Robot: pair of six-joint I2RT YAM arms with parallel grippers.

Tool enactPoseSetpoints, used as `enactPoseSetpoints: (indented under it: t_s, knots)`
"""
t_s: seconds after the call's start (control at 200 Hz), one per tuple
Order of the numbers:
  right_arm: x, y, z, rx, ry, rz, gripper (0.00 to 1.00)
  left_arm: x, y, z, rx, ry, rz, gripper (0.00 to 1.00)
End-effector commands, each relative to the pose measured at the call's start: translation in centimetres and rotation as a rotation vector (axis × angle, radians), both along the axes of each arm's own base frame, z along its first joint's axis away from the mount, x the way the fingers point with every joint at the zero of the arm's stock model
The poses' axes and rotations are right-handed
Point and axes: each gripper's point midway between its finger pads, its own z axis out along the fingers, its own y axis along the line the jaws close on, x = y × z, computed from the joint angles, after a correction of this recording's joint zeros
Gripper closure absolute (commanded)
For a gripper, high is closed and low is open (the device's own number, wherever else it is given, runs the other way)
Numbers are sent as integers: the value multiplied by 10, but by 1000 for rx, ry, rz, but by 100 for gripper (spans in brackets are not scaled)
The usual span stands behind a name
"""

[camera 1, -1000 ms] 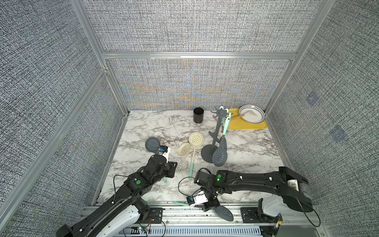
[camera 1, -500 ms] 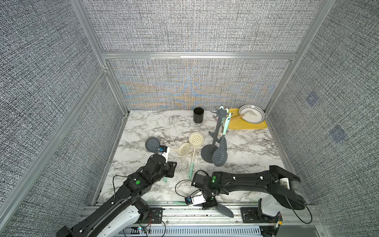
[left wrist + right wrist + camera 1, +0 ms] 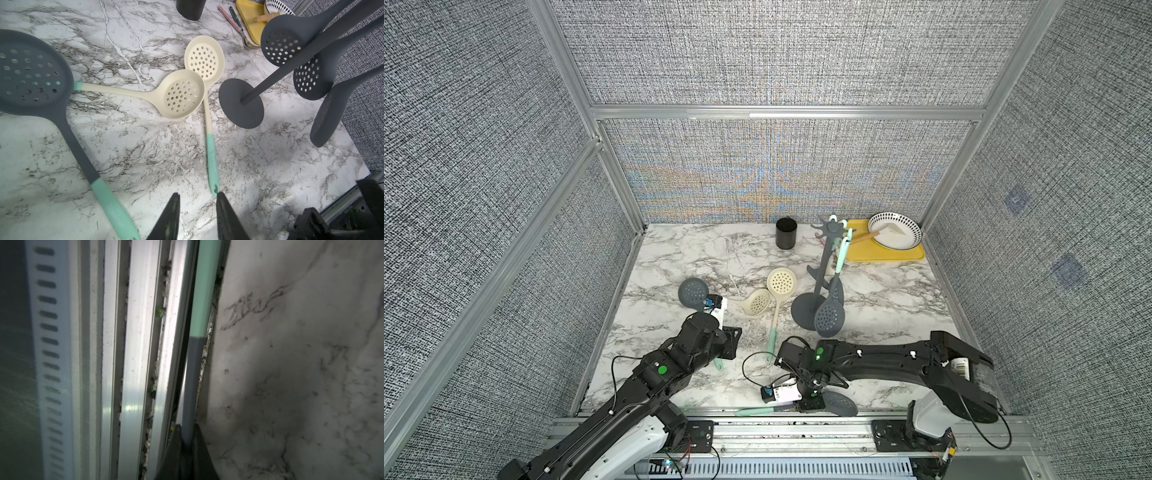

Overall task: Hang the skimmer on the kitchen utensil rack
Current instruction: Pick up the skimmer from the center of the board.

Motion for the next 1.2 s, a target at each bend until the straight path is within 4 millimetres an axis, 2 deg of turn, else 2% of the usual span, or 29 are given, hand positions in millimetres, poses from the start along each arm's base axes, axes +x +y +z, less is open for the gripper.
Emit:
enactPoseSetpoints:
  t_s: [0.0, 0.045, 0.115, 0.25, 0.315, 0.33, 0.445, 0.596, 0.671, 0.731, 0.851, 1.011, 1.066, 1.126, 1.191]
  knots:
    - [11, 1, 12, 55, -3, -1, 100, 5, 1, 11, -15, -43, 13, 67]
    - [20, 2, 23, 95, -20, -20, 100, 5, 1, 16, -25, -58, 13, 67]
    - [38, 4, 40, 169, -51, -57, 100, 5, 3, 29, -52, -97, 22, 61]
    - [81, 10, 84, 429, -83, -238, 100, 6, 5, 56, -132, -173, 29, 40]
    - [93, 13, 110, 580, -87, -309, 100, 8, 4, 69, -191, -193, 31, 31]
    - [92, 10, 106, 591, -85, -325, 100, 9, 3, 72, -208, -196, 27, 30]
    - [105, 6, 133, 756, -131, -439, 100, 11, -4, 98, -361, -241, -14, 17]
    - [115, -2, 169, 915, -83, -560, 100, 11, -8, 133, -541, -306, -74, 12]
    - [107, -2, 184, 1007, -3, -548, 100, 10, -16, 145, -624, -319, -127, 9]
    - [109, 0, 195, 1067, 25, -568, 100, 7, -27, 154, -686, -321, -198, 1]
    - [111, 10, 207, 1098, 89, -559, 100, -1, -46, 170, -780, -320, -345, 1]
    - [106, 27, 225, 1129, 201, -482, 100, -2, -52, 176, -764, -333, -391, 1]
    - [102, 33, 226, 1123, 216, -459, 100, -1, -52, 178, -762, -340, -388, 10]
    - [100, 37, 225, 1114, 223, -442, 100, 0, -54, 182, -766, -346, -400, 24]
    - [97, 41, 226, 1112, 231, -423, 100, 2, -56, 184, -772, -347, -407, 33]
